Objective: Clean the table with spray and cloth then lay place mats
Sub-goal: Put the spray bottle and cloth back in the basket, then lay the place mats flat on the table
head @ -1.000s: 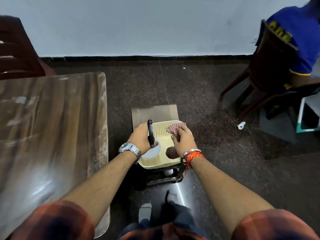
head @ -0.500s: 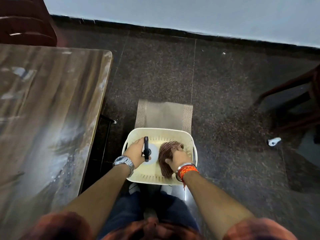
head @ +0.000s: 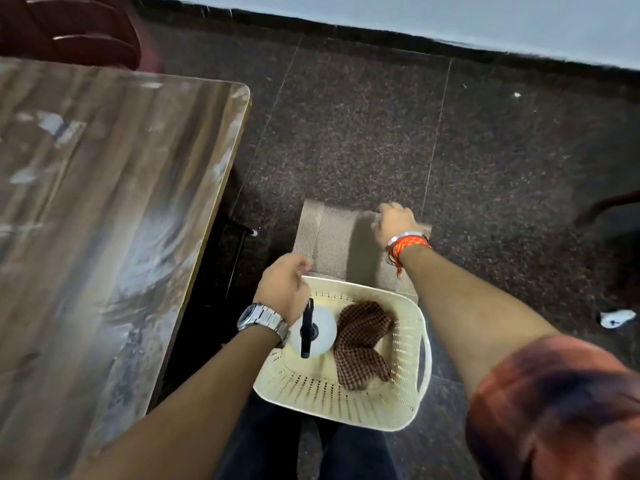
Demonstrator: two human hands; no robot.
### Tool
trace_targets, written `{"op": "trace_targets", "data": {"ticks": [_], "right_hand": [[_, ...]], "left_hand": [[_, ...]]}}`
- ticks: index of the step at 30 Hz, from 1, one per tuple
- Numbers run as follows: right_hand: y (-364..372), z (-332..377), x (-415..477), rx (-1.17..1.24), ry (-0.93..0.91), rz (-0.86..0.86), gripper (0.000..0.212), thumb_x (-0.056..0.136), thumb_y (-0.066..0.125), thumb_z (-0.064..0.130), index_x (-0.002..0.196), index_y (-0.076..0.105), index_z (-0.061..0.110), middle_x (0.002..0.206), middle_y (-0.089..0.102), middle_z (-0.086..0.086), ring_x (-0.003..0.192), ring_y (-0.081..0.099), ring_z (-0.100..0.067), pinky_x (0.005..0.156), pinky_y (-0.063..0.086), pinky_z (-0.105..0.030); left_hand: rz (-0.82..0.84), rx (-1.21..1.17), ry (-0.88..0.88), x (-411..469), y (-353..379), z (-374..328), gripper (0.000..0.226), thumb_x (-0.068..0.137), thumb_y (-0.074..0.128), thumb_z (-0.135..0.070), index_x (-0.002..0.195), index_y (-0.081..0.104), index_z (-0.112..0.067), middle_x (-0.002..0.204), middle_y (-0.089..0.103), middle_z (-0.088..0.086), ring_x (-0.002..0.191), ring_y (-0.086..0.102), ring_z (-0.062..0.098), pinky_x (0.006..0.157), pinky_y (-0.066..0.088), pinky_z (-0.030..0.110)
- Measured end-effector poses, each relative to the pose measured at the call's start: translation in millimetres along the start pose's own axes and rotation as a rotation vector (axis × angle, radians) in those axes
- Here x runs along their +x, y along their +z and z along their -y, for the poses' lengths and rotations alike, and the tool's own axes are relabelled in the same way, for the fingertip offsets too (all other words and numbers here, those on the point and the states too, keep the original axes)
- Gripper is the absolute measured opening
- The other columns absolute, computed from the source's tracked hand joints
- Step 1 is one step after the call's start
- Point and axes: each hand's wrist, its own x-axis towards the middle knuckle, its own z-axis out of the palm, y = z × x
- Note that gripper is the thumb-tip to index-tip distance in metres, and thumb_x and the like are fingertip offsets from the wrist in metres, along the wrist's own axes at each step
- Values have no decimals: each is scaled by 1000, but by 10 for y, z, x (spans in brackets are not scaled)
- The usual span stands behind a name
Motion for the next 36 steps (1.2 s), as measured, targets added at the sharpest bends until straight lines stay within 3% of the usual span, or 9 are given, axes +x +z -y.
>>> {"op": "trace_targets", "data": {"ticks": [2,5,10,14,20,23,27,31,36], "right_hand": [[129,103,232,-4,-4,74,47,92,58,24,135,44,9,147,37,-11,130,37,-37,103,40,-46],[277,131,415,-28,34,183,60,94,57,26,146,30,15,159,16,-5,143,17,-33,111,31,-52],[382,-12,503,-39,113,333,73,97,51,31,153,6,23,161,9,-4,148,3,-26,113,12,-63],[373,-20,375,-159,94,95,68,85,67,30,143,32,18,142,39,-11,135,30,-32,111,21,-59],[-14,342,-334,-104,-31,-92,30,91,55,26,121,61,29,119,53,-6,116,48,-29,105,28,-45],[-411,676,-818,-69,-128,-258,24,90,56,25,111,65,31,107,56,-3,105,53,-28,96,33,-44],[-1089,1253,-1351,-73,-289,-481,16,82,63,21,92,68,31,93,55,1,91,54,-26,83,39,-43],[-1512,1870,-1793,-8,-521,-586,17,74,70,25,89,69,33,87,56,5,86,52,-26,74,44,-40],[-1311,2664,-2058,21,-652,-503,40,75,65,20,108,68,41,106,68,17,109,54,-24,94,38,-50]], "left_hand": [[58,39,14,191,85,-109,34,88,47,-3,114,63,-18,111,67,2,91,62,20,89,50,31],[182,210,70,500,188,-242,49,94,49,-13,143,44,-11,142,53,9,126,53,27,105,40,34],[294,480,137,989,317,-171,63,97,48,-27,154,24,-11,162,27,5,147,28,24,120,23,44],[255,539,150,1088,321,-147,70,96,53,-31,155,20,-13,163,24,4,148,25,24,120,22,46],[199,659,210,913,11,-237,98,87,69,-30,159,2,-23,167,2,-4,153,8,27,123,13,47],[150,732,327,737,-372,-477,86,89,66,-32,157,13,-32,165,18,-6,151,16,24,122,13,46],[104,719,335,249,-1186,-750,41,96,51,-32,136,52,-42,125,68,-2,116,62,27,92,50,39],[-65,744,313,-357,-2012,-614,46,97,46,-25,138,51,-45,130,66,-8,114,63,25,86,51,36],[-243,788,173,-982,-2781,-36,45,99,40,-27,141,47,-41,139,57,-18,117,59,21,87,44,35]]}}
